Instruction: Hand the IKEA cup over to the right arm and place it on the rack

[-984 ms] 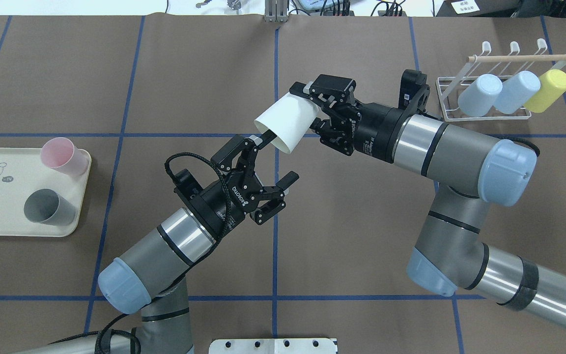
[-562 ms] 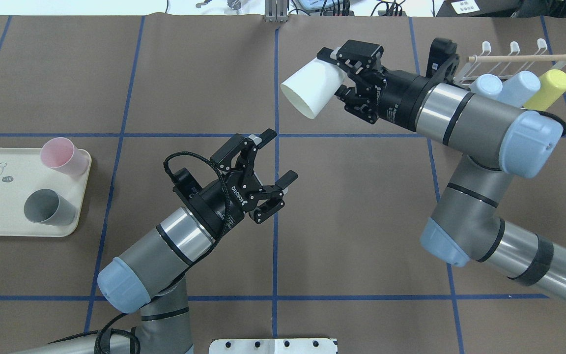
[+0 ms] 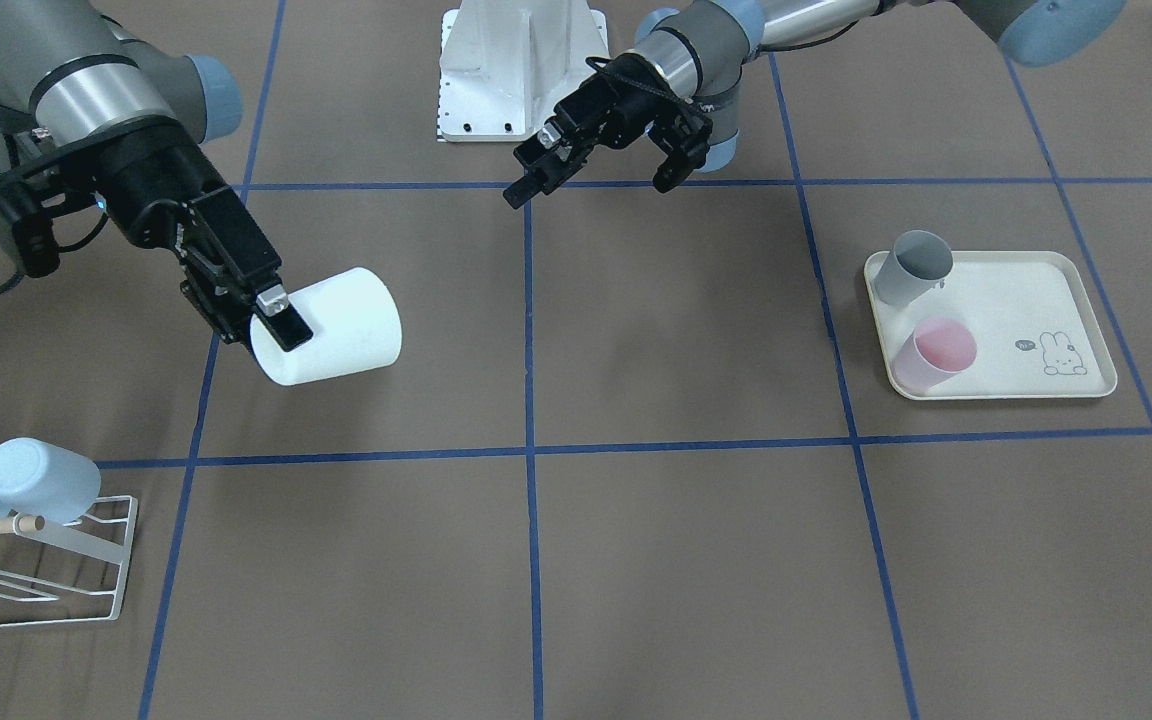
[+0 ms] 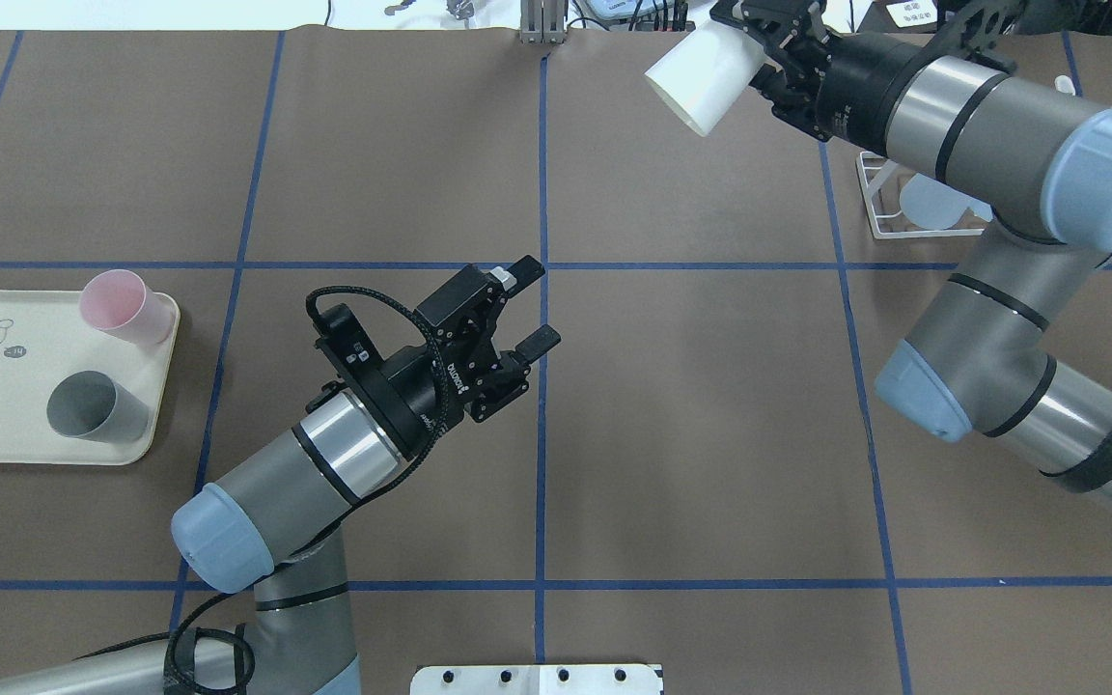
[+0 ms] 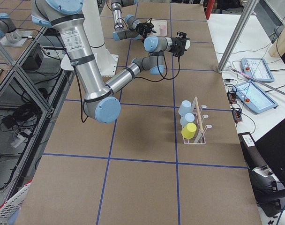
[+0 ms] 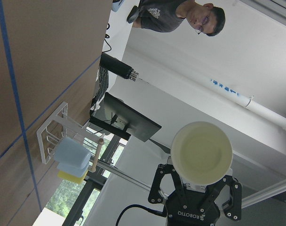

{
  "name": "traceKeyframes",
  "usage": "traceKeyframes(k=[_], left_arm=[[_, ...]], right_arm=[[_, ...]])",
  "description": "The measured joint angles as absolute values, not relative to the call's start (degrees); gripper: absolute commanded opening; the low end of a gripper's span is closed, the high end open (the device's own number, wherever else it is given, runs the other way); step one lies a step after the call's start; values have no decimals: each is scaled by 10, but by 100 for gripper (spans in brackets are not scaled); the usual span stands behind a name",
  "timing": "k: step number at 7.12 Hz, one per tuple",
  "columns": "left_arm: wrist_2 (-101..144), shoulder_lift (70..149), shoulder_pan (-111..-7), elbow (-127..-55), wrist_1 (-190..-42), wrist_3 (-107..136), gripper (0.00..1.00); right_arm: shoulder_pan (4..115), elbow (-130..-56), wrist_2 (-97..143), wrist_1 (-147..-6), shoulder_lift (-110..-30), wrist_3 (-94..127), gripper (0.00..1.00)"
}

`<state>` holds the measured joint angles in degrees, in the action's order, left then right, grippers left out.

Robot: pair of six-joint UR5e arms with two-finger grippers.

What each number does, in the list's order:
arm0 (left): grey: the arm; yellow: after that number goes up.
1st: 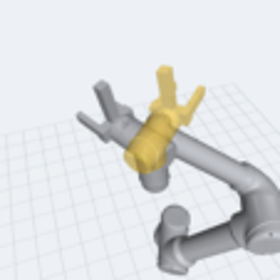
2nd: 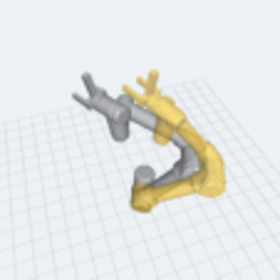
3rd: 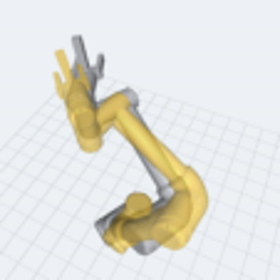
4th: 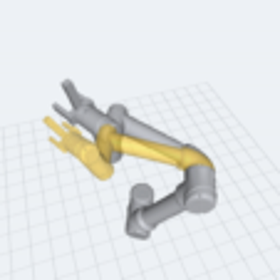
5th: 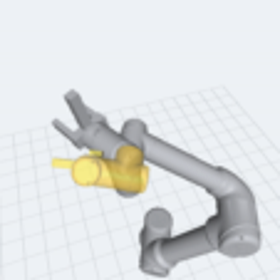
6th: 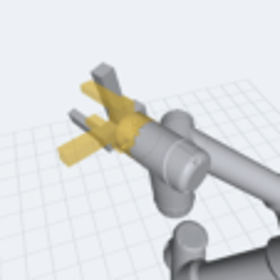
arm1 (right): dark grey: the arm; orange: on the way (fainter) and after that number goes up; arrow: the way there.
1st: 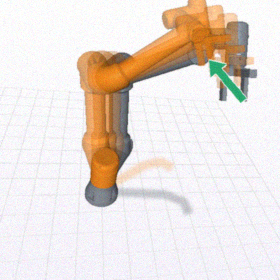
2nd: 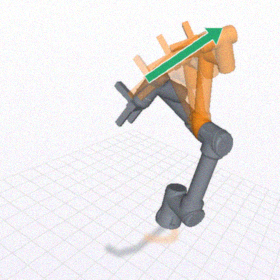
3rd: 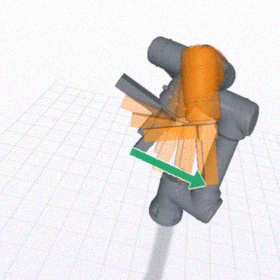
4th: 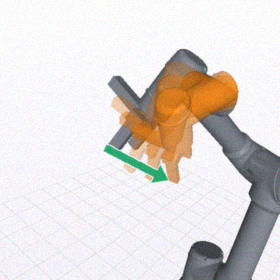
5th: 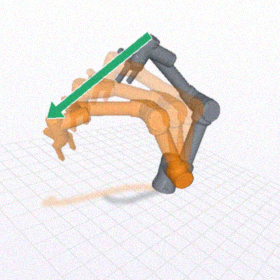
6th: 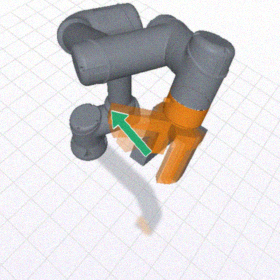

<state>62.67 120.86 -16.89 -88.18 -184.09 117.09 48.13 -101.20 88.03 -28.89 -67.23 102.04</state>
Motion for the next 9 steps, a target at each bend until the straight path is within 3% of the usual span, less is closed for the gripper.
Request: traceKeyframes(k=[3,7,9], left_arm=[[719,1177,-254,-922,-1662,1149,100],[858,1173,-353,-1125,-1220,1036,100],[903,1172,-382,-1171,-1105,984,100]], right_arm=[[538,-1023,867,-389,-674,888,0],[587,-1022,800,-478,-701,731,0],[591,-1016,731,-496,-732,635,0]])
